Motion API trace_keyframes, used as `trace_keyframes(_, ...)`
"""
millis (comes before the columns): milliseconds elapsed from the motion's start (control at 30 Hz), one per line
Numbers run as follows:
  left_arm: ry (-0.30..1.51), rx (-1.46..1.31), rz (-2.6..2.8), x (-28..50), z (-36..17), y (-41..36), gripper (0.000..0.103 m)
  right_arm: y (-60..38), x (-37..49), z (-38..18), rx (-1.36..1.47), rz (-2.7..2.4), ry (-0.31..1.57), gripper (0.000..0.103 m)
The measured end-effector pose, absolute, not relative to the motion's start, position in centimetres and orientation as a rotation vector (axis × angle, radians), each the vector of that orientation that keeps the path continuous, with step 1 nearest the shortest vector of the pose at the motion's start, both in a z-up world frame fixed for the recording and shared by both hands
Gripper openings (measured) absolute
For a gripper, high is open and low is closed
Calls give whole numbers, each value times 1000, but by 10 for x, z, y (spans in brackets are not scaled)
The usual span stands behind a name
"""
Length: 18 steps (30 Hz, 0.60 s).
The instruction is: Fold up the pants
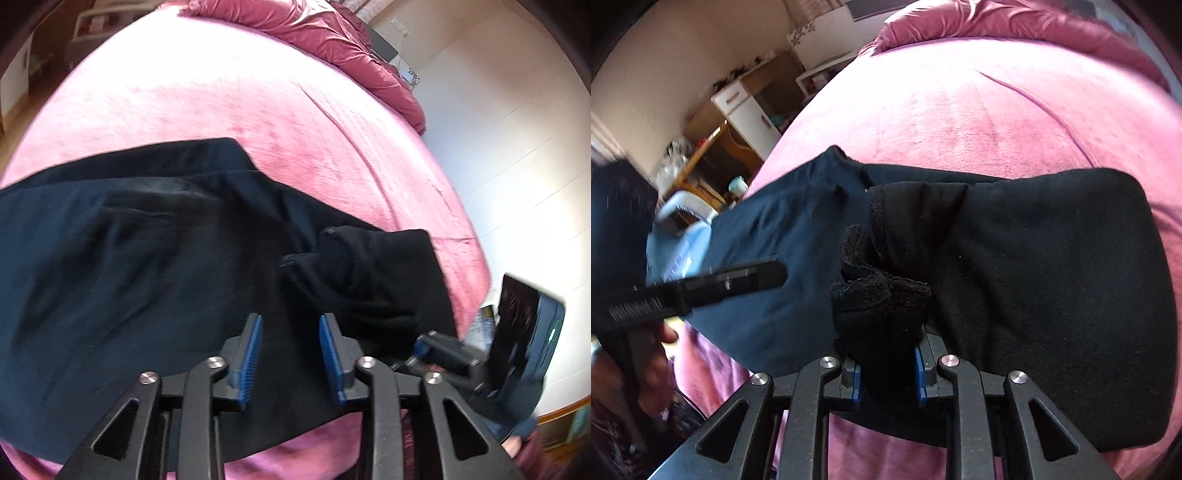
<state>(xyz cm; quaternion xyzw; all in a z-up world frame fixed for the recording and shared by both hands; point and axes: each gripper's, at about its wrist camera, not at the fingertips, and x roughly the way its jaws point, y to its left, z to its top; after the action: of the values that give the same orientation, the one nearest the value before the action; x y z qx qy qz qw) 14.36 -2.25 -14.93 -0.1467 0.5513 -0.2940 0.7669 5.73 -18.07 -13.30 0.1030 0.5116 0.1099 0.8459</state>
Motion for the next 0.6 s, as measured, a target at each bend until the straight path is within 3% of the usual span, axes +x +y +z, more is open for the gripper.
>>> trace_keyframes(100, 1250, -404, -688, 150, -149, -29, 59, -182, 52, -130, 230, 284, 1083, 35)
trace_keyframes(167, 1284, -470, -705, 157, -153, -31, 62, -184, 47, -127, 288, 352, 1080, 62)
trace_keyframes(433, 1365, -485, -674, 173, -173, -49, 65, -206, 22, -114, 243, 253, 1067, 64)
trace_keyframes(600, 1401, -445, -627, 180, -181, -65, 60, -228, 19, -97, 149, -6, 1026, 64)
